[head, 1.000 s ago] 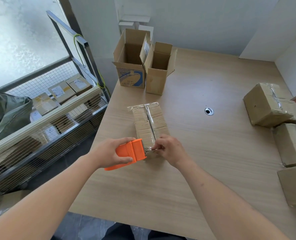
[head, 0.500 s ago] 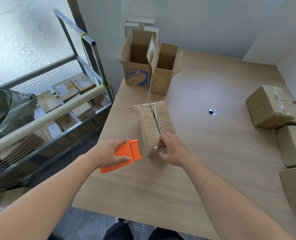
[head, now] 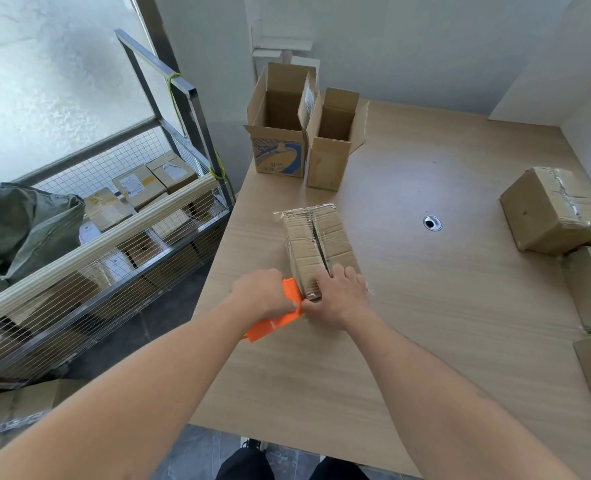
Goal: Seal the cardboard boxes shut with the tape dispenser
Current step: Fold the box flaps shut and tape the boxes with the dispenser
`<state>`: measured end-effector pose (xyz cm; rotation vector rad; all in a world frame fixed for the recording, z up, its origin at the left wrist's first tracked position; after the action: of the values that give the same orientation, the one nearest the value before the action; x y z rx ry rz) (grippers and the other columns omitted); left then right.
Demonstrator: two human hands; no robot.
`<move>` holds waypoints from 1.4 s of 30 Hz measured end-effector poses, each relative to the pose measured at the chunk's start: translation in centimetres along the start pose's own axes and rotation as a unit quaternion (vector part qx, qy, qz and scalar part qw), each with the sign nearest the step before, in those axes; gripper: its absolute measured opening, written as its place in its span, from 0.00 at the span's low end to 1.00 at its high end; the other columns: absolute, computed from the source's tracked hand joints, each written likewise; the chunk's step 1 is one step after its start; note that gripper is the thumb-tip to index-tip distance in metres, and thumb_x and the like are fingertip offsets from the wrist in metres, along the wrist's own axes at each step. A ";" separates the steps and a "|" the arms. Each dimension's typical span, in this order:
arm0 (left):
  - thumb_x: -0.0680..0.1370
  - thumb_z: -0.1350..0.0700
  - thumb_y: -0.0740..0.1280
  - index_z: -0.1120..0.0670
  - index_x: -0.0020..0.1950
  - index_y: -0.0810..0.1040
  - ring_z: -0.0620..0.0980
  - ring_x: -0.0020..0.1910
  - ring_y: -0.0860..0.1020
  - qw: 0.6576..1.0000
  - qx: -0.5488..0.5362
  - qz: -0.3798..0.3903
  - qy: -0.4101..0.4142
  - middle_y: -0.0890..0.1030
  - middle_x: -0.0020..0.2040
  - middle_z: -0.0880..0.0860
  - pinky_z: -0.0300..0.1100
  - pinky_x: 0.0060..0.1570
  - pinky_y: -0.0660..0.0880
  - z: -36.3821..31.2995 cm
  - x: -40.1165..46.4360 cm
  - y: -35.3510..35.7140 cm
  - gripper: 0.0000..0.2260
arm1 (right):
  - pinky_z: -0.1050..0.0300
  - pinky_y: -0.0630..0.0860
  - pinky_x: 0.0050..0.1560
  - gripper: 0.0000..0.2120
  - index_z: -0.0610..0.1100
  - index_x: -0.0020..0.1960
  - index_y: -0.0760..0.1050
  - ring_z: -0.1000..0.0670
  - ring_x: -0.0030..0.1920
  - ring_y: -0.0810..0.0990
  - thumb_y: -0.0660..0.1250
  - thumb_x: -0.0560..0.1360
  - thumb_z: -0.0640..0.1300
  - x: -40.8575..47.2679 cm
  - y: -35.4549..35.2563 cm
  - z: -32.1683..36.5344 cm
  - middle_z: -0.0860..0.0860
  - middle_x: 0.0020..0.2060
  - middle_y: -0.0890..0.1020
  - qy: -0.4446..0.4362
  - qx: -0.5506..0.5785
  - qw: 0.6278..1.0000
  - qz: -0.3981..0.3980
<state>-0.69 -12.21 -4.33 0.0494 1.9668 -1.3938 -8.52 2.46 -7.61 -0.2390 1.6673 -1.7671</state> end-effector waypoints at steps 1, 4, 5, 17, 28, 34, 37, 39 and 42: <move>0.70 0.37 0.71 0.49 0.56 0.74 0.57 0.56 0.79 1.000 0.007 -0.004 -0.011 0.80 0.57 0.51 0.51 0.54 0.77 -0.3 -0.1 -0.2 0.22 | 0.46 0.65 0.62 0.29 0.51 0.59 0.69 0.41 0.60 0.69 0.64 0.68 0.70 -0.1 0.1 0.1 0.47 0.56 0.72 0.001 0.002 1.000 -0.001; 0.74 0.42 0.70 0.50 0.60 0.76 0.56 0.59 0.80 0.997 0.063 -0.043 -0.020 0.81 0.58 0.52 0.45 0.47 0.72 -2.2 -1.0 -0.6 0.19 | 0.46 0.64 0.61 0.29 0.50 0.59 0.69 0.41 0.59 0.68 0.65 0.68 0.70 0.1 0.1 0.2 0.46 0.56 0.72 0.004 0.003 1.000 0.000; 0.76 0.44 0.70 0.51 0.61 0.77 0.56 0.59 0.80 0.993 0.097 -0.066 -0.017 0.81 0.58 0.52 0.44 0.46 0.71 -3.0 -1.3 -0.6 0.17 | 0.47 0.64 0.61 0.29 0.50 0.59 0.69 0.41 0.60 0.68 0.66 0.68 0.69 0.1 0.0 0.2 0.46 0.56 0.72 0.005 0.001 1.000 0.002; 0.82 0.47 0.65 0.52 0.73 0.61 0.59 0.55 0.81 0.991 0.027 -0.116 -0.062 0.81 0.55 0.56 0.46 0.42 0.69 2.3 -1.0 4.1 0.23 | 0.46 0.65 0.63 0.28 0.52 0.60 0.69 0.42 0.60 0.68 0.63 0.67 0.69 0.1 0.3 0.2 0.47 0.56 0.72 0.004 0.006 1.000 -0.014; 0.81 0.52 0.63 0.45 0.82 0.40 0.63 0.52 0.79 0.990 -0.046 -0.129 -0.020 0.79 0.54 0.62 0.54 0.53 0.73 5.6 2.8 9.4 0.38 | 0.46 0.65 0.61 0.29 0.51 0.60 0.68 0.42 0.57 0.69 0.65 0.68 0.69 -0.1 1.1 0.2 0.48 0.55 0.71 -0.004 -0.020 0.998 -0.066; 0.81 0.55 0.63 0.39 0.82 0.42 0.62 0.50 0.77 0.992 -0.092 -0.090 0.000 0.75 0.49 0.60 0.54 0.52 0.76 5.2 3.2 11.5 0.38 | 0.46 0.65 0.62 0.31 0.51 0.63 0.67 0.42 0.59 0.68 0.65 0.69 0.69 -0.1 1.4 0.0 0.48 0.56 0.71 -0.002 -0.014 0.997 -0.070; 0.78 0.56 0.64 0.39 0.82 0.44 0.61 0.47 0.78 0.992 -0.107 -0.061 0.016 0.76 0.46 0.59 0.52 0.50 0.77 5.0 3.2 11.1 0.39 | 0.46 0.65 0.62 0.32 0.50 0.63 0.67 0.42 0.59 0.69 0.65 0.70 0.71 -0.3 1.4 -0.3 0.48 0.57 0.71 -0.004 -0.020 0.998 -0.064; 0.75 0.53 0.64 0.43 0.80 0.56 0.62 0.50 0.80 0.992 -0.088 -0.082 0.027 0.80 0.48 0.59 0.52 0.51 0.77 5.2 3.4 10.1 0.34 | 0.46 0.65 0.62 0.32 0.51 0.64 0.67 0.42 0.60 0.68 0.64 0.71 0.72 -0.1 1.4 -0.5 0.48 0.57 0.71 -0.008 -0.019 0.998 -0.051; 0.74 0.52 0.61 0.49 0.67 0.71 0.65 0.50 0.80 0.984 -0.112 -0.135 0.031 0.82 0.46 0.60 0.54 0.49 0.78 5.4 3.4 7.9 0.21 | 0.46 0.65 0.63 0.34 0.51 0.64 0.67 0.42 0.61 0.68 0.63 0.71 0.75 0.0 1.1 -0.6 0.48 0.58 0.71 -0.015 -0.015 0.999 -0.029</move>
<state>2.93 -14.69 -13.49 -0.2906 2.2359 -1.3383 -8.47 3.04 -8.76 -0.3302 1.6806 -1.7743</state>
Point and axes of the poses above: each hand's wrist, its own x-axis towards the middle knuckle, its own y-axis out of the palm, z = x × y, the point moved 3 cm from there along x, towards the middle knuckle
